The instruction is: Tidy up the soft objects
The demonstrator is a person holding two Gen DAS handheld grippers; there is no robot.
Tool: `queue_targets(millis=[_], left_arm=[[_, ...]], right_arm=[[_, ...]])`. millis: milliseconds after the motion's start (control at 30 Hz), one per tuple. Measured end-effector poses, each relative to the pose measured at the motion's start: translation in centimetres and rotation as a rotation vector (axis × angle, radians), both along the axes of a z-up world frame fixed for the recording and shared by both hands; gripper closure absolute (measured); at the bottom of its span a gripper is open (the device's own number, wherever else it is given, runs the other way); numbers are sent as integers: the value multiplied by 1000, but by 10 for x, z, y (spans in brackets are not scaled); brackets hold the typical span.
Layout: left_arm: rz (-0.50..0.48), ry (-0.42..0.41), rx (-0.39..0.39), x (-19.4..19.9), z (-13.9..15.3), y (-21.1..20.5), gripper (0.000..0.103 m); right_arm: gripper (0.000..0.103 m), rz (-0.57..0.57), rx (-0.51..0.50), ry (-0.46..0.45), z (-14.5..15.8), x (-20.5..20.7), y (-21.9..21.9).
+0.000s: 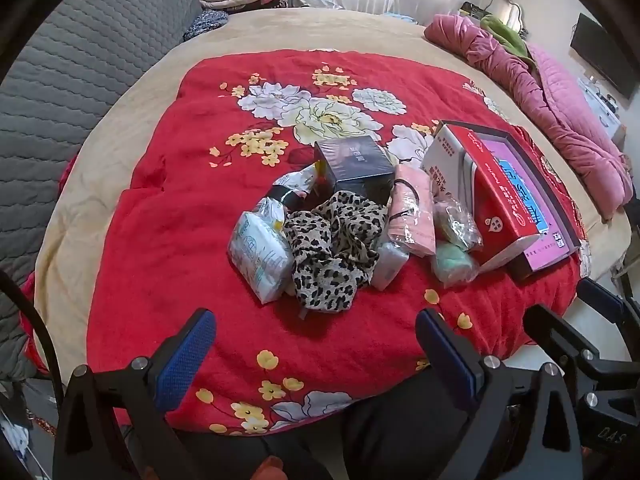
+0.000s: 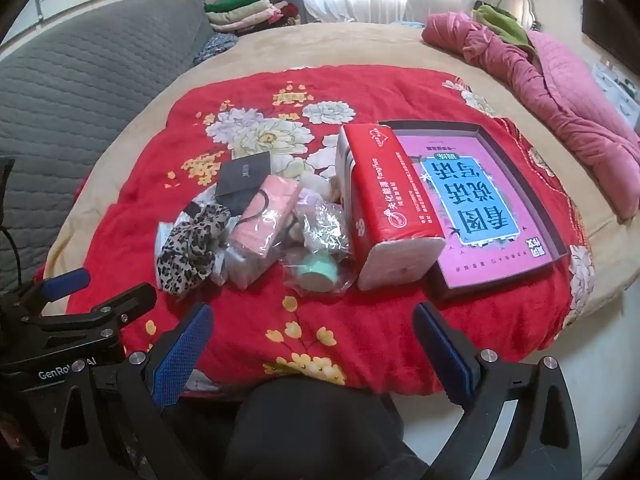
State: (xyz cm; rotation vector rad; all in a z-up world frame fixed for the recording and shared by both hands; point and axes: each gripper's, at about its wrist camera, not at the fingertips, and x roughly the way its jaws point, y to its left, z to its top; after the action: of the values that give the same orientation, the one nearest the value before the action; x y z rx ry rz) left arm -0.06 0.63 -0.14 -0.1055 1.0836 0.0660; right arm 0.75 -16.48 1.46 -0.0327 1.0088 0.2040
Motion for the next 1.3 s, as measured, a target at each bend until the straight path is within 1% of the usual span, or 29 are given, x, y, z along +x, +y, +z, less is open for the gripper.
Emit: queue_targets(millis=[1300], left_arm=[[13,-3,-3,-2,2,6,3]], right_arm=[[3,10,-10,-7,2,-1,4]])
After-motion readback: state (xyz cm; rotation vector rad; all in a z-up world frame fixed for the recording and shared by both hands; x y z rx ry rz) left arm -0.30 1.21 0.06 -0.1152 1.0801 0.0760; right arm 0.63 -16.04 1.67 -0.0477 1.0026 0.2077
